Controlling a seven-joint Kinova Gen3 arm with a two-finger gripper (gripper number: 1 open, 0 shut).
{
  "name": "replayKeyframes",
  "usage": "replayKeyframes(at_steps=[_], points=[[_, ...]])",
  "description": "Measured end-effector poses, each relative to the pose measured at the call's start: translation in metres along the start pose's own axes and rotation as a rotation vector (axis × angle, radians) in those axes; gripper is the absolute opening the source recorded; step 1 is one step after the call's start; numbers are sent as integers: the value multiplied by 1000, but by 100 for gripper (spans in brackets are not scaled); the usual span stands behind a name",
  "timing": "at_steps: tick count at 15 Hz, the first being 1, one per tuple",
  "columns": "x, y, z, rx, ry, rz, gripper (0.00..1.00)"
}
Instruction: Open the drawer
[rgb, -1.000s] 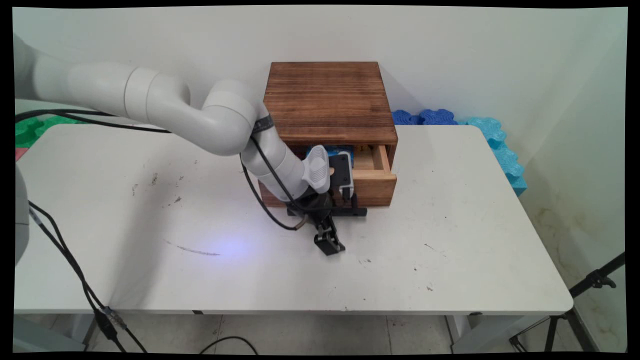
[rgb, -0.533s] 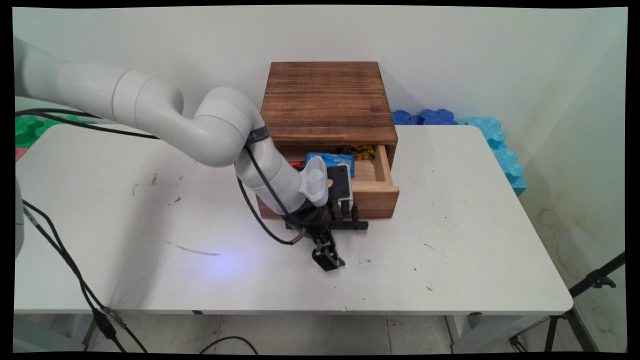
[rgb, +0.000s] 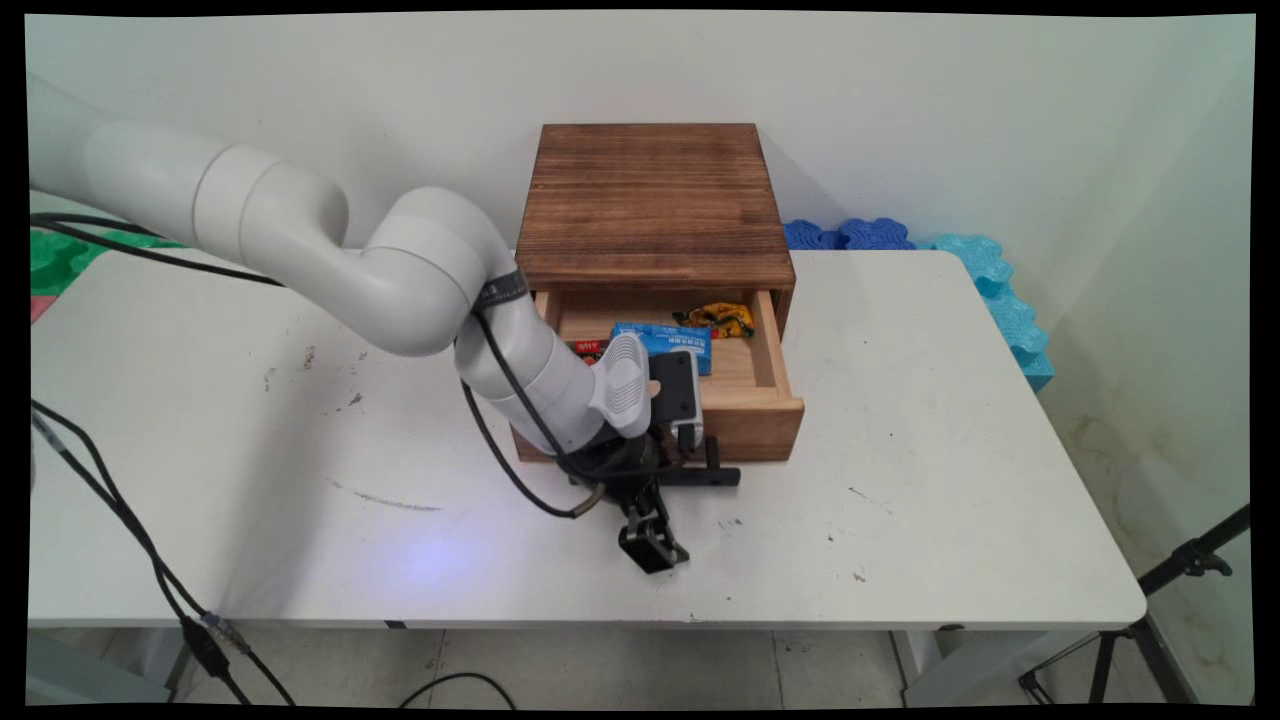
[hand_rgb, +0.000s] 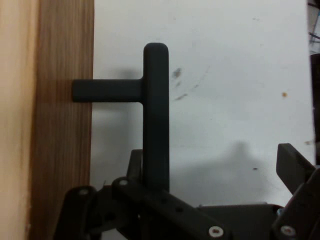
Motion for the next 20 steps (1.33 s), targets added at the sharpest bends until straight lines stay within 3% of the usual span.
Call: replayKeyframes(at_steps=[20], points=[[-9, 71, -23, -84, 57, 19, 100]])
